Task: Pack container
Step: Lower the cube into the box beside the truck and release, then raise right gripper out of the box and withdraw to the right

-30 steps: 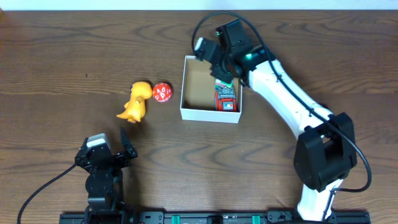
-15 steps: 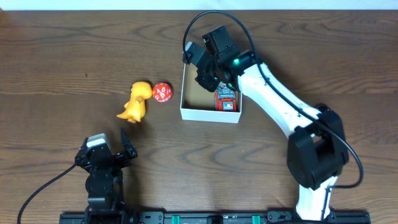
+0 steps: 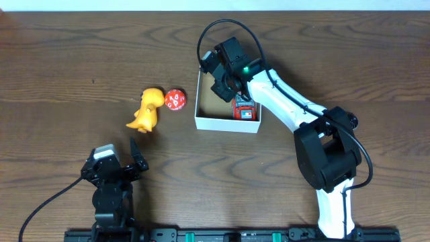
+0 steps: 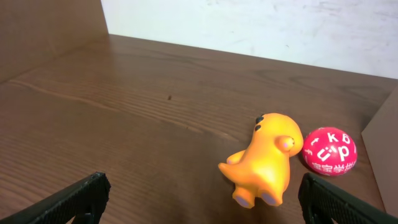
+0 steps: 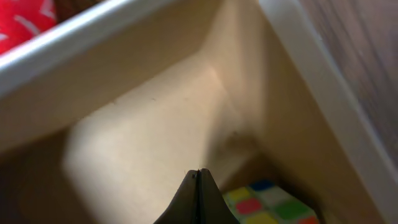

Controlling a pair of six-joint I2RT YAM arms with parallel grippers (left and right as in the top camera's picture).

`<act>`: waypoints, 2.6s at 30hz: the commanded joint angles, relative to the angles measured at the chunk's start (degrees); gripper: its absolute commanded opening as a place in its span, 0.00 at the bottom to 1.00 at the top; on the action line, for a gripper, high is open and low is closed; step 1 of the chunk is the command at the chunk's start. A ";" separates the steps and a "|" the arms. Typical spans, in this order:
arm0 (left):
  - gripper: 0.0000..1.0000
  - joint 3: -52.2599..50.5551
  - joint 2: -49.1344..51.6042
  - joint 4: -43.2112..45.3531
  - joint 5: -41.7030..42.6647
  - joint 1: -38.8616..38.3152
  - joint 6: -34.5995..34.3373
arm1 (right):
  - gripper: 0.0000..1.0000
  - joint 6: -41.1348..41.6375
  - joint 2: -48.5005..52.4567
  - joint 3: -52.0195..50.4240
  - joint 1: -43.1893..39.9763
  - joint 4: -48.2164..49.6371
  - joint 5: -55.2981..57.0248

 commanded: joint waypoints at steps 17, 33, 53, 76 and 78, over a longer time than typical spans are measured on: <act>0.98 -0.96 0.02 -1.51 -0.09 -0.17 0.55 | 0.02 1.14 -0.39 0.35 0.04 -5.35 12.41; 0.98 -0.96 0.02 -1.51 -0.09 -0.17 0.55 | 0.27 1.01 -4.94 1.53 2.43 -6.23 13.35; 0.98 -0.96 0.02 -1.51 -0.09 -0.17 0.55 | 0.82 31.82 -18.93 6.88 -16.26 -11.80 24.44; 0.98 -0.96 0.02 -1.51 -0.09 -0.17 0.55 | 0.99 32.04 -18.91 6.88 -23.93 -14.14 23.78; 0.98 -0.96 0.02 -1.40 -0.07 -0.17 0.55 | 0.99 32.04 -18.91 6.88 -23.93 -14.14 23.78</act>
